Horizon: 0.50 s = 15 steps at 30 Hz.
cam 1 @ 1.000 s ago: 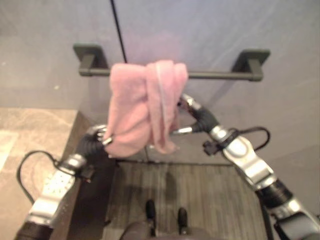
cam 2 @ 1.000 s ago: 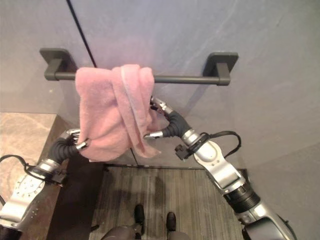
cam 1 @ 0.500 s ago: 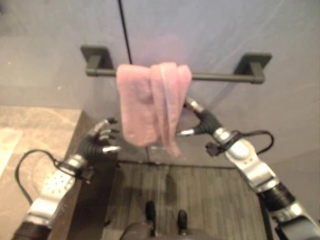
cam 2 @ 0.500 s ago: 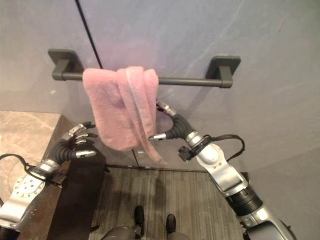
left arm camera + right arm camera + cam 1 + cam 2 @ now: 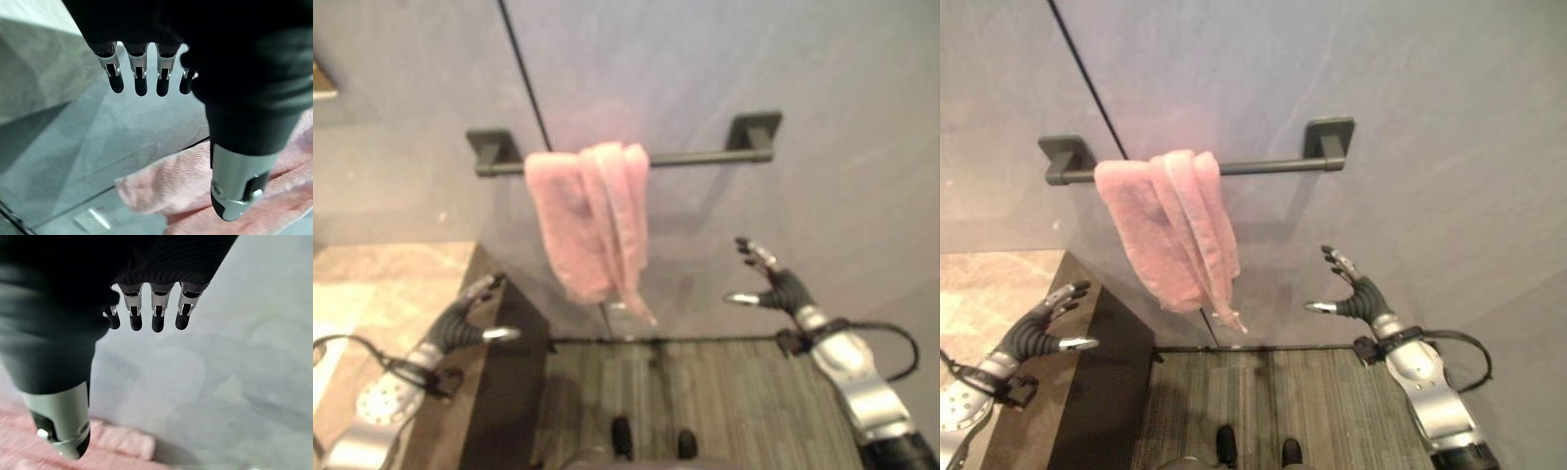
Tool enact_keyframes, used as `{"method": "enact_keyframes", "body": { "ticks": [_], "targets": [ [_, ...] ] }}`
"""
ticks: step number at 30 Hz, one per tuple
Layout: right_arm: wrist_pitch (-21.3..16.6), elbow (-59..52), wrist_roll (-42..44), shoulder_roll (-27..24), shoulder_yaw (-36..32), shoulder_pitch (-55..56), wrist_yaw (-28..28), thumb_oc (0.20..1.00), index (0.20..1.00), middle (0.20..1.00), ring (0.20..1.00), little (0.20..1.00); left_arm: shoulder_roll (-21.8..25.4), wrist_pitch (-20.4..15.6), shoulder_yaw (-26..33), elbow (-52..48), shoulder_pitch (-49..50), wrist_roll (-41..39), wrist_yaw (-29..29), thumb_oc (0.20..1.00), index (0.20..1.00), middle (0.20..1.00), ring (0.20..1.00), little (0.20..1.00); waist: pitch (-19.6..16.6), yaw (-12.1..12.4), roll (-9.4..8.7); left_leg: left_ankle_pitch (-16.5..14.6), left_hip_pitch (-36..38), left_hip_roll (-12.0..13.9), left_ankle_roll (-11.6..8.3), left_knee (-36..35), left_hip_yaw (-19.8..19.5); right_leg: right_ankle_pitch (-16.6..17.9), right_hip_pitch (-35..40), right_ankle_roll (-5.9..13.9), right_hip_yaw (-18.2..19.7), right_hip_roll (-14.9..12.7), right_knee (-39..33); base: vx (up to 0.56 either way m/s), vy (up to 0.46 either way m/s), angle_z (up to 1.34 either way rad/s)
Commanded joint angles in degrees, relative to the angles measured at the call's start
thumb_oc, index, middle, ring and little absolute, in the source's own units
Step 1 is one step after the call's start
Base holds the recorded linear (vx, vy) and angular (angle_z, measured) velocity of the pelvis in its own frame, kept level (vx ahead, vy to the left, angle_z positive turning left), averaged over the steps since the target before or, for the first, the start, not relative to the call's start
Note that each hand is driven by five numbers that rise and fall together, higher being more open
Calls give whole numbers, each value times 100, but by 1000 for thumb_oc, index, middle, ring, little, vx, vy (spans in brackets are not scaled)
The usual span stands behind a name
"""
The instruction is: Put brush and paste in cup on sink, flatten towel.
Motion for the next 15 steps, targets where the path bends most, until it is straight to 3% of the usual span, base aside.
{"method": "enact_keyframes", "body": {
  "ticks": [1,4,5,8,14,15],
  "targets": [
    [-204,161,118,-36,-306,16,64,1000,1000,1000,1000,1000,399,-172,661,-16,100,198,-43,1000,1000,1000,1000,1000,-224,-15,-201,-911,256,-140,103,100,-95,-200,96,238,-463,-417,27,-32,-162,0],
    [-174,454,197,-5,-487,300,133,1000,1000,1000,1000,1000,409,-168,940,-72,376,227,-73,1000,1000,1000,1000,1000,-213,-38,-198,-880,263,-103,58,100,-122,-242,118,192,-483,-371,27,-21,-129,3],
    [-129,1066,107,36,-671,577,103,1000,1000,1000,1000,1000,360,-182,1228,-80,563,149,-43,1000,1000,1000,1000,1000,-198,-41,-197,-831,268,-44,-22,100,-164,-297,166,132,-526,-311,27,-29,-210,12],
    [-78,1815,-524,-37,-771,704,-42,1000,1000,1000,1000,1000,252,-187,1363,-179,633,-358,-175,1000,1000,1000,1000,1000,-192,-69,-196,-772,268,15,-93,100,-246,-364,208,71,-588,-245,27,-24,-177,18],
    [2,3246,-1207,-42,-445,635,-195,1000,1000,1000,1000,1000,158,-162,1090,-177,465,-1042,-386,1000,1000,1000,1000,1000,-191,-91,-186,-685,260,102,-184,100,-314,-437,237,-9,-623,-147,27,-23,-124,14],
    [39,3879,-1461,-34,-253,557,-261,1000,1000,1000,1000,1000,137,-183,1004,-250,398,-1310,-459,1000,1000,1000,1000,1000,-190,-77,-175,-666,259,120,-210,100,-329,-448,245,-31,-626,-125,27,-26,-96,1]
  ]
}}
